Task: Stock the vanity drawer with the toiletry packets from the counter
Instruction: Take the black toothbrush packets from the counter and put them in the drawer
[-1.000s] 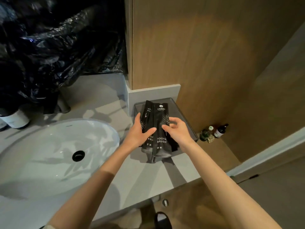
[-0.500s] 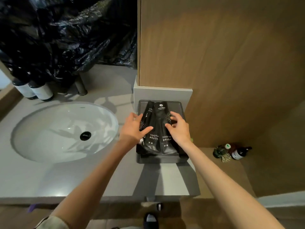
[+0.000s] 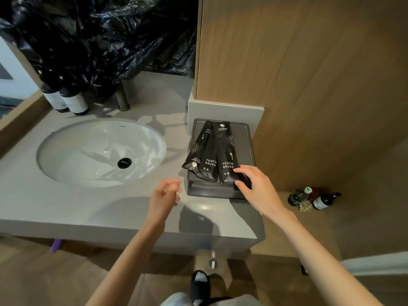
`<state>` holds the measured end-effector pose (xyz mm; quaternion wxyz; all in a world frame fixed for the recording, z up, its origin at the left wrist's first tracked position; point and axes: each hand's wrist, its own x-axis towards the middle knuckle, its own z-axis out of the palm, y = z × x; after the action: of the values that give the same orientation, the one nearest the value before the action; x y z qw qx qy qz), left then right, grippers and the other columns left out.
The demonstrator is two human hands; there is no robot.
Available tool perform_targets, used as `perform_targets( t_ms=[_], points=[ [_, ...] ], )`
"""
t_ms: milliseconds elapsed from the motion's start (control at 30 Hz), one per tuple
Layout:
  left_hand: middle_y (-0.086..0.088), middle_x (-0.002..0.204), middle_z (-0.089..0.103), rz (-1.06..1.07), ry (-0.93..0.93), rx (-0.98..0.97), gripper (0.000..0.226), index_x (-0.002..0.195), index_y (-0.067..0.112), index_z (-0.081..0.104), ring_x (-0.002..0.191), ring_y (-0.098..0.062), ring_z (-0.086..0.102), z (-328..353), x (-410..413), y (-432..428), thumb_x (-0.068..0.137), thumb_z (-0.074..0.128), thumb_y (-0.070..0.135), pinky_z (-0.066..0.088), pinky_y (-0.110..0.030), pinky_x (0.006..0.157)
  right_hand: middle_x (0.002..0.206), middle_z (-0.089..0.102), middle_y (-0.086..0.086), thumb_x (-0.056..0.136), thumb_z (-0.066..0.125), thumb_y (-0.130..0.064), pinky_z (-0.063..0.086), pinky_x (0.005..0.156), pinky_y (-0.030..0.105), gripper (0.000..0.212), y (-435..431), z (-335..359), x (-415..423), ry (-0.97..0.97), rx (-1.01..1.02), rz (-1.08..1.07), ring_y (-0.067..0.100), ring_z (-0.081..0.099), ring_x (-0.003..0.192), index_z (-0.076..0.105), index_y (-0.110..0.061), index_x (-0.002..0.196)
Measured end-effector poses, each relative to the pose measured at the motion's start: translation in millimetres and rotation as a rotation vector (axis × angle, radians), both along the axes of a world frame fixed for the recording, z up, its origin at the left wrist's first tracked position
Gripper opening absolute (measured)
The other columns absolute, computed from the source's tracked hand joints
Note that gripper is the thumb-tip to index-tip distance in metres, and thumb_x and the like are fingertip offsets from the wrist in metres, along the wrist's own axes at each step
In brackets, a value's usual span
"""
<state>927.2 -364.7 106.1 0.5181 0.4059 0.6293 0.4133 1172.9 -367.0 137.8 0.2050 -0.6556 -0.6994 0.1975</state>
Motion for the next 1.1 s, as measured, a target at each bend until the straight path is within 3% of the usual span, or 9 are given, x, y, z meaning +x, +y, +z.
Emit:
perform_targets(
  t_ms=[33, 100, 167, 233, 333, 433, 733, 933, 1100],
  points=[
    [-0.004, 0.081, 0.06, -0.072, -0.065, -0.132, 0.014, 0.094, 0.01, 0.061, 0.062, -0.011, 0.053, -12, 2, -5, 0.091, 0.054, 0.022, 0.042, -0.024, 0.06, 0.142, 0.048, 0.0, 0.095, 0.056, -0.025, 0.032, 0.111, 0.031, 0.039, -7, -4, -1, -0.036, -0.026, 0.008, 0.017, 0.041, 0.134, 0.053, -0.022, 0.134],
    [-0.011, 0.076, 0.059, -0.2, -0.358, -0.365, 0.049, 0.104, -0.007, 0.048, 0.059, -0.016, 0.059, -31, 12, -7, 0.084, 0.06, 0.036, 0.045, -0.023, 0.057, 0.148, 0.043, 0.0, 0.097, 0.052, -0.028, 0.032, 0.111, 0.032, 0.044, -14, -9, -4, -0.113, -0.052, 0.023, 0.018, 0.037, 0.137, 0.045, -0.024, 0.14],
    [-0.032, 0.112, 0.057, -0.182, -0.644, -0.527, 0.058, 0.126, 0.002, 0.042, 0.099, -0.037, 0.064, -39, 22, -5, 0.088, 0.054, 0.044, 0.052, -0.032, 0.079, 0.151, 0.04, 0.002, 0.098, 0.049, -0.031, 0.031, 0.112, 0.033, 0.046, -14, -9, -8, -0.173, -0.059, 0.024, 0.021, 0.035, 0.139, 0.041, -0.025, 0.143],
    [-0.02, 0.135, 0.047, -0.091, -0.744, -0.591, 0.053, 0.133, 0.012, 0.038, 0.119, -0.033, 0.052, -40, 26, -1, 0.093, 0.047, 0.046, 0.046, -0.038, 0.091, 0.152, 0.039, 0.003, 0.099, 0.046, -0.033, 0.031, 0.111, 0.033, 0.046, -13, -8, -11, -0.213, -0.064, 0.019, 0.022, 0.035, 0.139, 0.04, -0.025, 0.144],
    [-0.012, 0.138, 0.047, -0.066, -0.862, -0.595, 0.066, 0.137, 0.005, 0.037, 0.126, -0.027, 0.047, -35, 28, 2, 0.091, 0.047, 0.051, 0.045, -0.04, 0.094, 0.154, 0.035, 0.002, 0.1, 0.044, -0.033, 0.034, 0.109, 0.034, 0.046, -11, -7, -12, -0.254, -0.101, 0.012, 0.022, 0.035, 0.139, 0.038, -0.026, 0.145],
    [-0.012, 0.137, 0.05, -0.034, -0.92, -0.626, 0.074, 0.14, 0.004, 0.035, 0.13, -0.028, 0.045, -31, 30, 4, 0.089, 0.049, 0.056, 0.044, -0.042, 0.096, 0.156, 0.031, 0.002, 0.1, 0.041, -0.035, 0.037, 0.108, 0.037, 0.047, -10, -5, -13, -0.281, -0.157, 0.023, 0.023, 0.033, 0.141, 0.035, -0.028, 0.146],
    [-0.008, 0.141, 0.049, -0.01, -0.928, -0.555, 0.081, 0.141, 0.011, 0.037, 0.107, -0.024, 0.059, -25, 39, -4, 0.08, 0.058, 0.059, 0.055, -0.04, 0.077, 0.159, 0.022, 0.006, 0.103, 0.031, -0.037, 0.031, 0.114, 0.043, 0.048, -3, -1, -21, -0.348, -0.252, 0.034, 0.03, 0.024, 0.146, 0.025, -0.03, 0.15],
    [-0.018, 0.147, 0.038, -0.011, -0.88, -0.509, 0.082, 0.148, 0.015, 0.017, 0.126, -0.029, 0.05, -23, 37, -26, 0.085, 0.058, 0.049, 0.046, -0.041, 0.1, 0.16, 0.019, 0.005, 0.103, 0.029, -0.037, 0.031, 0.113, 0.041, 0.049, -4, -2, -18, -0.368, -0.254, 0.061, 0.028, 0.02, 0.147, 0.021, -0.031, 0.151],
    [-0.018, 0.15, 0.033, -0.152, -0.782, -0.484, 0.089, 0.15, 0.016, 0.015, 0.114, -0.023, 0.057, -37, 20, -54, 0.081, 0.06, 0.05, 0.05, -0.035, 0.096, 0.16, 0.018, 0.007, 0.104, 0.028, -0.036, 0.029, 0.114, 0.04, 0.049, -4, -1, -15, -0.384, -0.249, 0.089, 0.029, 0.02, 0.147, 0.019, -0.031, 0.152]
  ],
)
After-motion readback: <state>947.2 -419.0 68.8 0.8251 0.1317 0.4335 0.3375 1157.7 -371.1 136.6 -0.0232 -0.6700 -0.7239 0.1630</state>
